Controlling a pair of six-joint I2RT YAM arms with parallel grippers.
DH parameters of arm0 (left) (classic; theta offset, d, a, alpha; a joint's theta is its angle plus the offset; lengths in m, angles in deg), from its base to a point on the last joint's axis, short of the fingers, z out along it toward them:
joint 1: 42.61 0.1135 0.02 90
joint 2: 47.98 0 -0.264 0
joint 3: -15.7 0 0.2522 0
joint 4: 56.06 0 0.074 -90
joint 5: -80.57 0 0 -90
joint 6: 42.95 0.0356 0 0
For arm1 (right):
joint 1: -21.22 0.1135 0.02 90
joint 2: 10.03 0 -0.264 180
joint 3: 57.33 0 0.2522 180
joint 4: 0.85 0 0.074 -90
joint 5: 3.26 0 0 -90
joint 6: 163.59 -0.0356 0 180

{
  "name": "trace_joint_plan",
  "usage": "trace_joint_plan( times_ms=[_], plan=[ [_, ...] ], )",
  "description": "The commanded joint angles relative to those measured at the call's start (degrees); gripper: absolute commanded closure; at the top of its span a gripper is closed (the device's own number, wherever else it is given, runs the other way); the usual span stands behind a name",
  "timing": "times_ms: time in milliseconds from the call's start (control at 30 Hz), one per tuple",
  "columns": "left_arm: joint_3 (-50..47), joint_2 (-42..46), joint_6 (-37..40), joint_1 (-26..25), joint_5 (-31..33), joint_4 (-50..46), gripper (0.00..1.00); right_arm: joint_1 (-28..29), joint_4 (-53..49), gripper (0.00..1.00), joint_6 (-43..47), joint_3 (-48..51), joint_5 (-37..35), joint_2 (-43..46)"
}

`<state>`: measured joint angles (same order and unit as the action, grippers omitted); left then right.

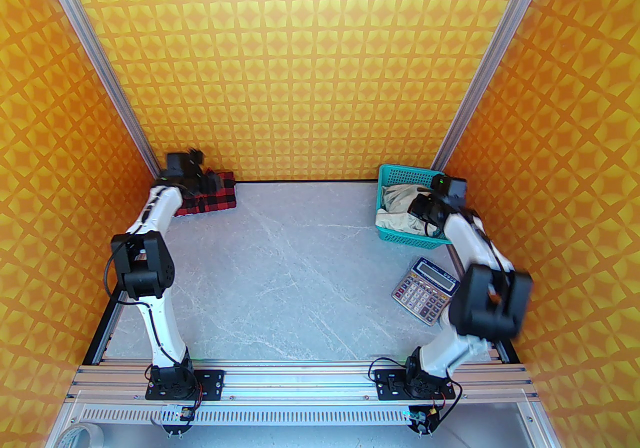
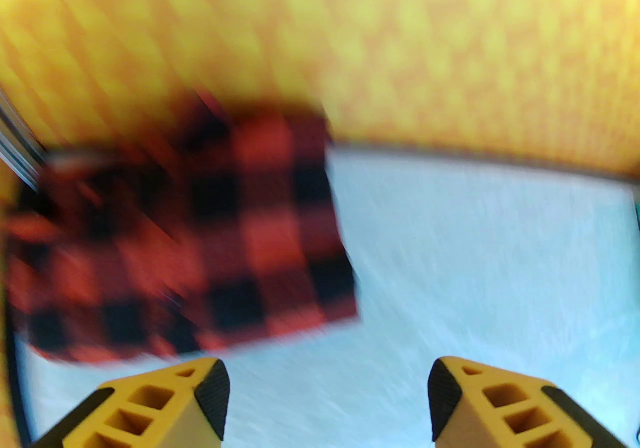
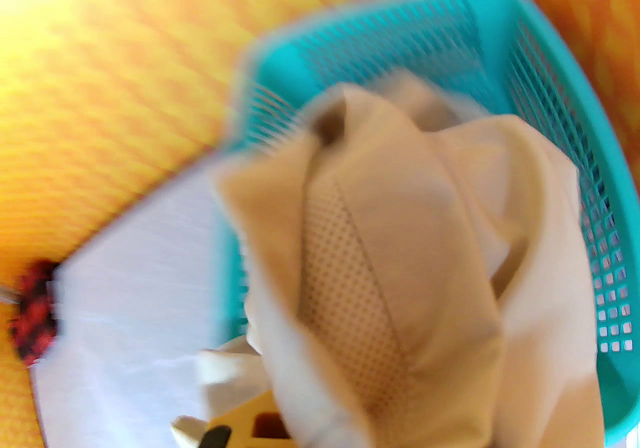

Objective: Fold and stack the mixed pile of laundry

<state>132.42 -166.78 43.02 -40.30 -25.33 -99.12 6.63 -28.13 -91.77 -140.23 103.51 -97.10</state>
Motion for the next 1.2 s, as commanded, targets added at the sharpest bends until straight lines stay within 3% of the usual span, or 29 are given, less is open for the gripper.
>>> trace_joint_plan(
  times_ms=[0, 100, 267, 500, 633, 667, 733, 867, 967, 1067, 1167],
  plan=[
    [-3.6, 7.4, -3.5, -4.2, -2.9, 2.9, 0.3, 0.9, 18.5, 1.0, -5.7, 4.7, 8.9, 8.9],
    [-9.7, 12.3, -6.6, -8.0, -4.2, 6.1, 0.3, 4.5, 19.9, 1.0, -7.9, 5.1, 12.5, 14.1],
    [-19.6, 21.4, -9.8, -14.1, -5.7, 8.9, 0.29, 17.7, 9.8, 1.0, -5.8, 3.6, 11.7, 21.0],
    [-27.3, 32.8, -8.0, -15.9, -5.6, 2.1, 0.27, 38.9, -4.3, 0.98, -1.7, 9.1, -5.0, 18.1],
    [-30.1, 36.5, -7.7, -16.0, -5.6, -1.8, 0.27, 47.1, -2.1, 0.53, -2.6, 11.0, -10.7, 9.0],
    [-31.3, 37.6, -7.9, -16.0, -5.6, -2.3, 0.27, 48.2, -1.9, 0.45, -3.2, 9.9, -10.4, 6.0],
    [-33.9, 39.8, -8.6, -16.0, -5.5, -2.9, 0.27, 48.4, -0.1, 0.39, -5.3, 7.4, -8.0, 0.7],
    [-39.7, 44.1, -10.2, -16.9, -5.2, -4.2, 0.27, 48.2, -0.2, 0.37, -4.7, -2.4, -5.7, -8.8],
    [-43.8, 47.4, -10.6, -20.8, -4.1, -5.3, 0.27, 46.5, -5.5, 0.36, -3.7, -10.8, -5.9, -12.9],
    [-47.7, 49.0, -12.5, -24.8, -2.6, -6.1, 0.27, 43.6, -12.3, 0.35, -4.4, -12.1, -6.3, -11.0],
    [-52.8, 49.6, -15.1, -27.4, -0.6, -6.1, 0.26, 43.2, -18.3, 0.35, -3.2, -5.8, -8.3, -4.3]
  ],
)
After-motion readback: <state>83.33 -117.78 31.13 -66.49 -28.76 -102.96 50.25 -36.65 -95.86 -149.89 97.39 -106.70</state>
